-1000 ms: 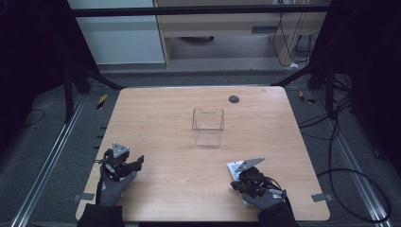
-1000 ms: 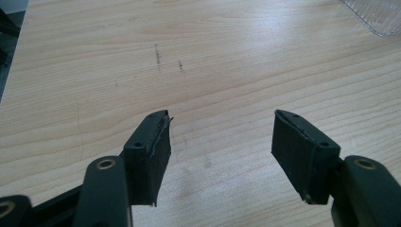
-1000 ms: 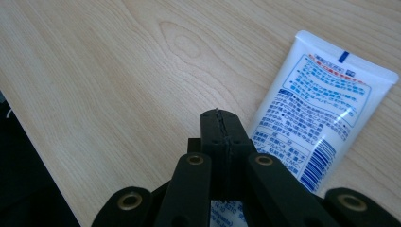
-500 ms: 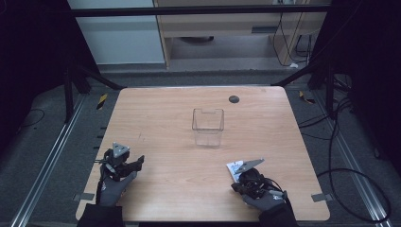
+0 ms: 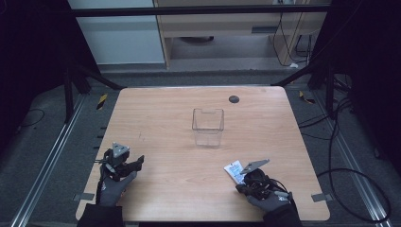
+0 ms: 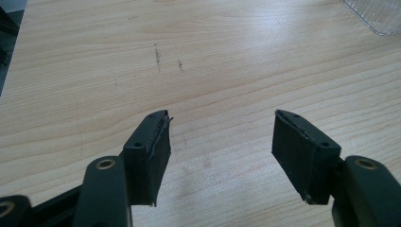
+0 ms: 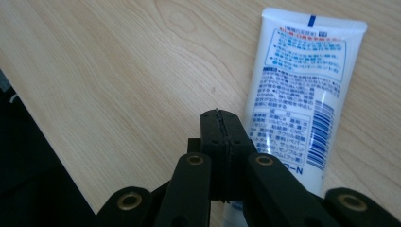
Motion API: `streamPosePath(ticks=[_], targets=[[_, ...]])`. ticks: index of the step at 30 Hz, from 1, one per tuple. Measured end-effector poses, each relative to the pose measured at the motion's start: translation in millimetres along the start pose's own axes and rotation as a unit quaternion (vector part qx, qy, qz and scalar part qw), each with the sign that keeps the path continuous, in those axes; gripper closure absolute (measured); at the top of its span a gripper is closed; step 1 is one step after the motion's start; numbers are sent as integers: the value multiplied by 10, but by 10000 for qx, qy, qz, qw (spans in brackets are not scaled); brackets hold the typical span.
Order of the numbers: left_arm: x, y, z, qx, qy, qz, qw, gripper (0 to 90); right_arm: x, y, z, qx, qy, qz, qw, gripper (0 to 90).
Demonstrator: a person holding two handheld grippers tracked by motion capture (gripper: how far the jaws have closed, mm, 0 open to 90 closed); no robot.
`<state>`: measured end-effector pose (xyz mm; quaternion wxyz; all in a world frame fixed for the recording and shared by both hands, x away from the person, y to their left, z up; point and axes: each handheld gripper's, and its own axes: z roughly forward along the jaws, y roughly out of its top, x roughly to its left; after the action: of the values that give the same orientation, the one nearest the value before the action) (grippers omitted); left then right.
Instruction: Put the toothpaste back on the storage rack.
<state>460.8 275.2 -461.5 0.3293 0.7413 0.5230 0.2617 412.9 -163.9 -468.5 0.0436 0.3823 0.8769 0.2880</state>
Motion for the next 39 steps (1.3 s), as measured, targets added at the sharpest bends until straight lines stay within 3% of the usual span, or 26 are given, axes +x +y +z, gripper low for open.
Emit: streamPosePath(ticks=[2, 4, 6, 7, 10, 11, 15, 16, 23, 32, 39], targets=[[2, 0, 4, 4, -10, -11, 10000, 366, 8, 17, -39, -152, 41, 38, 9999, 898], [10, 0, 5, 7, -5, -17, 10000, 366, 0, 54, -131, -434, -77, 151, 9989, 880], [12, -1, 7, 10, -4, -21, 10000, 365, -8, 65, -163, -518, -140, 183, 9984, 867], [12, -1, 7, 13, -2, -17, 10000, 365, -27, 93, -220, -652, -284, 246, 9972, 830], [7, 2, 8, 6, 0, -8, 10000, 364, -52, 125, -264, -707, -392, 329, 9962, 782], [8, 3, 7, -5, 11, -3, 10000, 363, -77, 153, -296, -765, -519, 348, 9951, 722], [14, 2, 8, -16, 20, -5, 10000, 360, -120, 195, -328, -779, -664, 482, 9936, 638], [15, 2, 7, -21, 22, -7, 10000, 359, -145, 224, -346, -777, -759, 611, 9922, 579], [2, 0, 2, -17, 16, 23, 10000, 356, -205, 311, -420, -758, -1084, 887, 9872, 491], [3, 0, 5, -6, 16, 35, 10000, 354, -210, 406, -381, -584, -1157, 942, 9871, 436], [8, -2, 10, 17, 12, 36, 10000, 353, -176, 515, -255, -335, -1150, 813, 9895, 419]])
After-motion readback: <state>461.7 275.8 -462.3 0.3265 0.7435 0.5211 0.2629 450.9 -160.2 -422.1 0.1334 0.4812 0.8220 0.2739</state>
